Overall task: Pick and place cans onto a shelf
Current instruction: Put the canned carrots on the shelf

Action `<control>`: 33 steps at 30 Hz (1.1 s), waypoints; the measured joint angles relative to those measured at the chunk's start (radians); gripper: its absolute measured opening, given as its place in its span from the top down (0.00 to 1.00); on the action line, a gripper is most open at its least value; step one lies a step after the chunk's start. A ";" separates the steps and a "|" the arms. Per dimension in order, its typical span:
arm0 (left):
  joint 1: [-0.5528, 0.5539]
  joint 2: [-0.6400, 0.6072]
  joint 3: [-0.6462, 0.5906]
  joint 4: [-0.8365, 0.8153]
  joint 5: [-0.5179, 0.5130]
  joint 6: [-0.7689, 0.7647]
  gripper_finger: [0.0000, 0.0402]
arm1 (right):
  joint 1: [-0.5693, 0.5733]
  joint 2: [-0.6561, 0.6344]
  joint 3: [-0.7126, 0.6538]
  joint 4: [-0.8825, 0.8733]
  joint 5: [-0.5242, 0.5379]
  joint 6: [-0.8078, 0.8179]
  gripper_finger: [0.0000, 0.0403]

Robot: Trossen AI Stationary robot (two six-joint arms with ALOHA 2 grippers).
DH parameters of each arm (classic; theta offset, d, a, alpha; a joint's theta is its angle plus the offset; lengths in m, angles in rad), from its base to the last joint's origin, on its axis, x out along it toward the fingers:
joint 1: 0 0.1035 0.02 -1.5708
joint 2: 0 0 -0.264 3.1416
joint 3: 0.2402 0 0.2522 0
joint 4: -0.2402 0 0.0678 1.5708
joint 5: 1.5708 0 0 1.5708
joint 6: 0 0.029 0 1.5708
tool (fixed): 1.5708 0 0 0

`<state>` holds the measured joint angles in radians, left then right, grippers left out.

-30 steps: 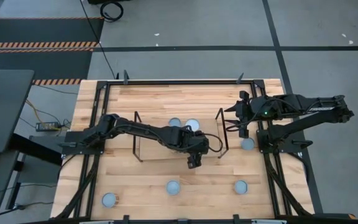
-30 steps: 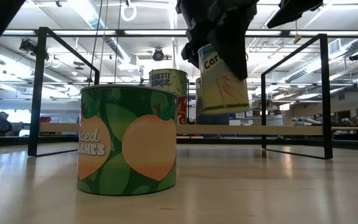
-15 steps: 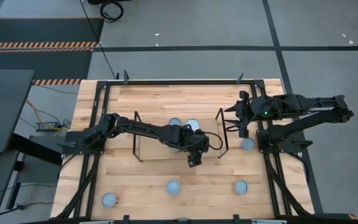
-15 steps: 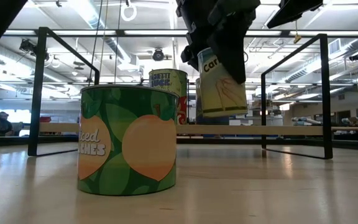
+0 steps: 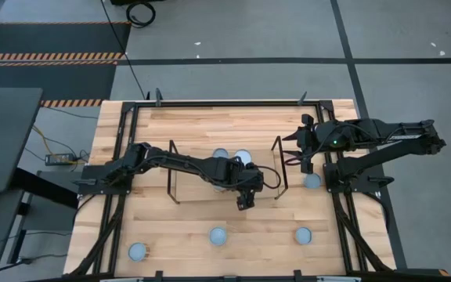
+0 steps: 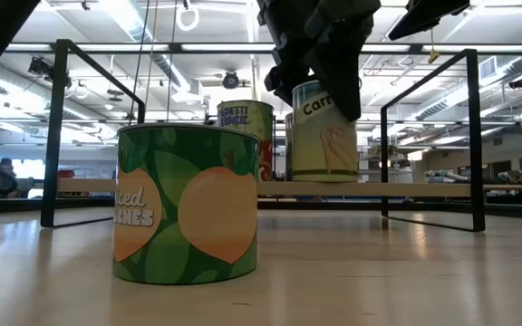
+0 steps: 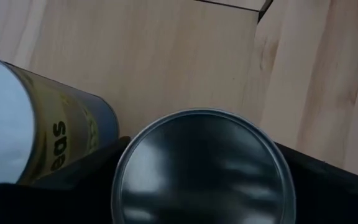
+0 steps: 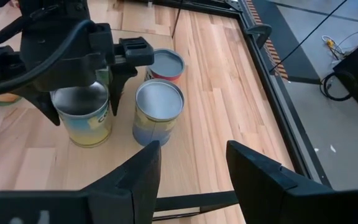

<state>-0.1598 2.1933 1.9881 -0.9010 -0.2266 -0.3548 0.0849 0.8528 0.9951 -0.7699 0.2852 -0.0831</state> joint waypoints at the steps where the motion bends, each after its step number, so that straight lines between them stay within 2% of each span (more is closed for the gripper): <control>1: 0.000 0.000 0.000 0.000 -0.001 0.000 0.13 | 0.000 0.000 0.000 0.002 0.000 -0.003 0.53; 7: 0.000 0.000 0.019 -0.018 -0.043 0.011 0.12 | 0.000 0.000 0.000 0.021 0.000 -0.006 0.53; 18: 0.000 -0.002 0.122 -0.083 -0.049 0.028 0.12 | 0.000 0.000 0.000 0.021 -0.031 -0.006 0.53; 33: -0.015 -0.002 0.279 -0.274 -0.080 0.020 0.14 | 0.000 0.000 0.000 0.004 -0.054 0.002 0.53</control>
<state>-0.1753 2.1910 2.2673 -1.1747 -0.3061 -0.3345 0.0849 0.8528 0.9951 -0.7662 0.2314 -0.0814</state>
